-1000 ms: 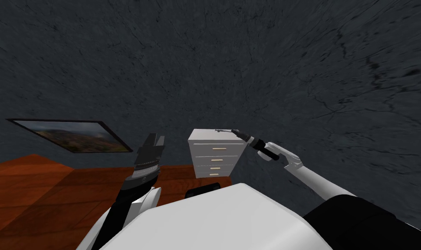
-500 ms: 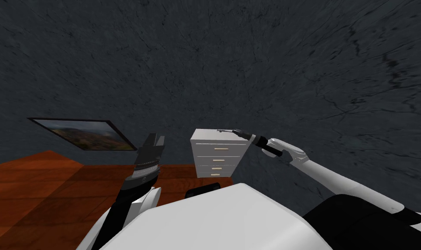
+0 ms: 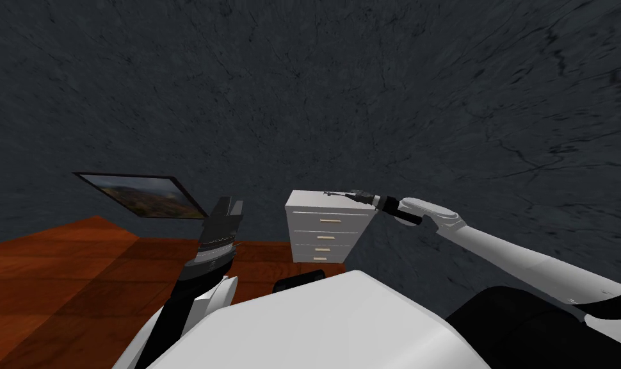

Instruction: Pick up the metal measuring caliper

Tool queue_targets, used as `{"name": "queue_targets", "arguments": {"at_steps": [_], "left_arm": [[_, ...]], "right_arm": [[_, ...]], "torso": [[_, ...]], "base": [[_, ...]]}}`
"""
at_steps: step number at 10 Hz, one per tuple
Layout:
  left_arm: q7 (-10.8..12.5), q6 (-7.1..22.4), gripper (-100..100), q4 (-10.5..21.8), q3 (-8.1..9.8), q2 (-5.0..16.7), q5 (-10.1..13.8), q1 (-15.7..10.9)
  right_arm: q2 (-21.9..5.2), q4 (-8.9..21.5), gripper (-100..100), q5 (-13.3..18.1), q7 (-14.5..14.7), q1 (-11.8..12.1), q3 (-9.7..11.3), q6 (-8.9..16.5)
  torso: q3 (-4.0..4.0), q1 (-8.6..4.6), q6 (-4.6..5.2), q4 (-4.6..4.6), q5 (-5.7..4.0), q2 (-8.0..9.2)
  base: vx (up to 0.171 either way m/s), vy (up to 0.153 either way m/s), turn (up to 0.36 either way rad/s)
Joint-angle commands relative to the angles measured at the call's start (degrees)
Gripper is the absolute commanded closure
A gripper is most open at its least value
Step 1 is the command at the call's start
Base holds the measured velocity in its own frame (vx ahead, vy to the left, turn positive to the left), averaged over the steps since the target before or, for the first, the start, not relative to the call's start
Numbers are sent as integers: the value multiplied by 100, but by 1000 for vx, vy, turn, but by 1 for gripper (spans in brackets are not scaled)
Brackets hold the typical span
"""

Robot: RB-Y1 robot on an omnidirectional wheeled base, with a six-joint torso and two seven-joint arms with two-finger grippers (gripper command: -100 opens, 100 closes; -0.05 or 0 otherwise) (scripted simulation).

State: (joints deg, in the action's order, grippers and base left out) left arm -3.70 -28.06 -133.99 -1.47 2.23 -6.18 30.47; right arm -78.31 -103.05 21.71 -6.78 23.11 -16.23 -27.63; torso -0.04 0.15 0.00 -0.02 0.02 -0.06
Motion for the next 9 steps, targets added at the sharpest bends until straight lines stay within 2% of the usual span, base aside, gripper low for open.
{"name": "queue_targets", "arguments": {"at_steps": [1, 2, 3, 4, 5, 6, 7, 8, 9], "left_arm": [[0, 0, 0, 0, 0, 0, 0, 0], [0, 0, 0, 0, 0, 0, 0, 0], [0, 0, 0, 0, 0, 0, 0, 0], [0, 0, 0, 0, 0, 0, 0, 0], [0, 0, 0, 0, 0, 0, 0, 0], [0, 0, 0, 0, 0, 0, 0, 0], [0, 0, 0, 0, 0, 0, 0, 0], [0, 0, 0, 0, 0, 0, 0, 0], [0, 0, 0, 0, 0, 0, 0, 0]], "right_arm": [[-286, 65, -100, 97, 18, 78, -61, -16], [-464, 251, -100, 291, 57, 196, -145, -76], [-650, 251, -100, 291, 57, 196, -145, -76], [-823, 439, -100, 486, 102, 325, -227, -142], [-974, 439, -100, 486, 102, 325, -227, -142], [-1148, 628, -100, 681, 150, 464, -307, -215], [-1306, 628, -100, 681, 150, 464, -307, -215], [-1514, 817, -100, 875, 202, 611, -385, -294], [-1613, 817, -100, 875, 202, 611, -385, -294]], "torso": [[0, 0, 0, 0, 0, 0], [1, -2, 1, 1, 0, 2], [1, 1, 0, 0, 0, 3], [1, -1, 2, 1, 0, 2], [0, -2, 0, 0, -1, 1], [0, -3, 2, 0, 0, 0], [-1, 0, 0, 0, 0, -1], [0, -2, 2, 0, -1, 0], [-1, 1, 0, 0, 0, -1]], "base": [[9, 30, 38], [5, 40, 92], [10, 31, 48], [16, 32, 100], [15, 25, 34], [16, 36, 75], [14, 30, 50], [17, 41, 91], [20, 29, 40]]}}
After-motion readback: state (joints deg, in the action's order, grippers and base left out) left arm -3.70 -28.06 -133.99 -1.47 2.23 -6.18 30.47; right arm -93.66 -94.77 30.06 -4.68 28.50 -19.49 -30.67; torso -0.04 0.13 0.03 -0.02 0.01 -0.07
